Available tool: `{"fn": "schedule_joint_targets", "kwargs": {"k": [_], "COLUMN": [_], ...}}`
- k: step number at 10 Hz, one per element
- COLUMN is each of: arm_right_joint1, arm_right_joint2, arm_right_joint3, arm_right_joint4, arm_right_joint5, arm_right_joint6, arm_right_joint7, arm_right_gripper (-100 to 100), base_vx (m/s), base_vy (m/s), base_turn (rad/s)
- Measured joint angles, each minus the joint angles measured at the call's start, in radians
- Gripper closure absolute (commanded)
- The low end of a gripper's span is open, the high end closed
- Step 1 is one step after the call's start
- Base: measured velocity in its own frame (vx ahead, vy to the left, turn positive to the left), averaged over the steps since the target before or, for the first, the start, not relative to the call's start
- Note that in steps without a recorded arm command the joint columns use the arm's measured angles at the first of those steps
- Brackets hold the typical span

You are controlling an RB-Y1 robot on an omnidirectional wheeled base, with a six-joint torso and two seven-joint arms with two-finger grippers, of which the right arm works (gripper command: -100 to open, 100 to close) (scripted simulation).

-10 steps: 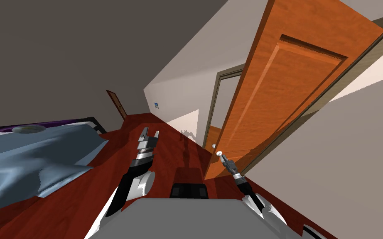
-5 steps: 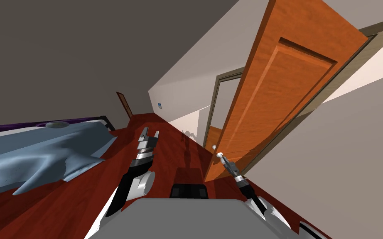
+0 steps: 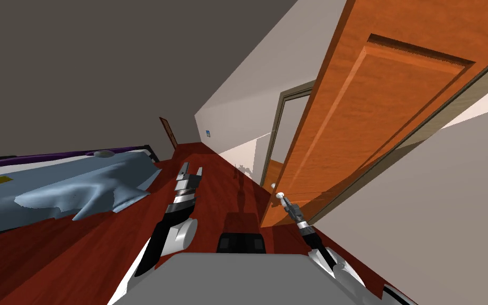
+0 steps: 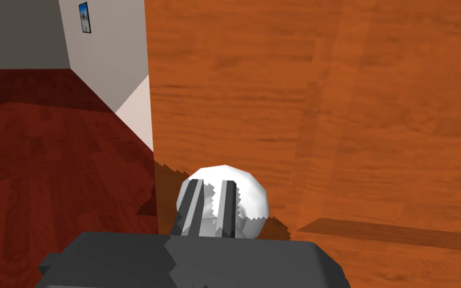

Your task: Pull the door open

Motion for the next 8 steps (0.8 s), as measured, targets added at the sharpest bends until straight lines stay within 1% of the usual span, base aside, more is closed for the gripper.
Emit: {"fn": "schedule_joint_targets", "kwargs": {"k": [1,2,4,5,6,7,8], "arm_right_joint1": [-0.008,-0.008,-0.016,-0.016,-0.011,-0.001,0.014], "arm_right_joint2": [0.01,0.018,0.04,0.05,0.042,0.03,0.029], "arm_right_joint3": [-0.011,-0.025,-0.05,-0.066,-0.067,-0.065,-0.061], "arm_right_joint4": [0.008,0.001,-0.001,-0.008,-0.023,-0.027,-0.024], "arm_right_joint5": [-0.003,-0.008,-0.016,-0.022,-0.025,-0.027,-0.027], "arm_right_joint6": [0.003,0.013,0.035,0.047,0.055,0.058,0.065], "arm_right_joint7": [0.01,0.023,0.052,0.068,0.066,0.054,0.048], "arm_right_gripper": [100,100,100,-100,-100,-100,-100], "base_vx": [-0.167,-0.186,-0.169,-0.21,-0.178,-0.13,-0.098], "base_vy": [-0.088,-0.102,-0.095,0.011,0.076,0.08,0.066], "base_turn": [0.238,0.252,0.224,0.026,-0.124,-0.091,-0.032]}}
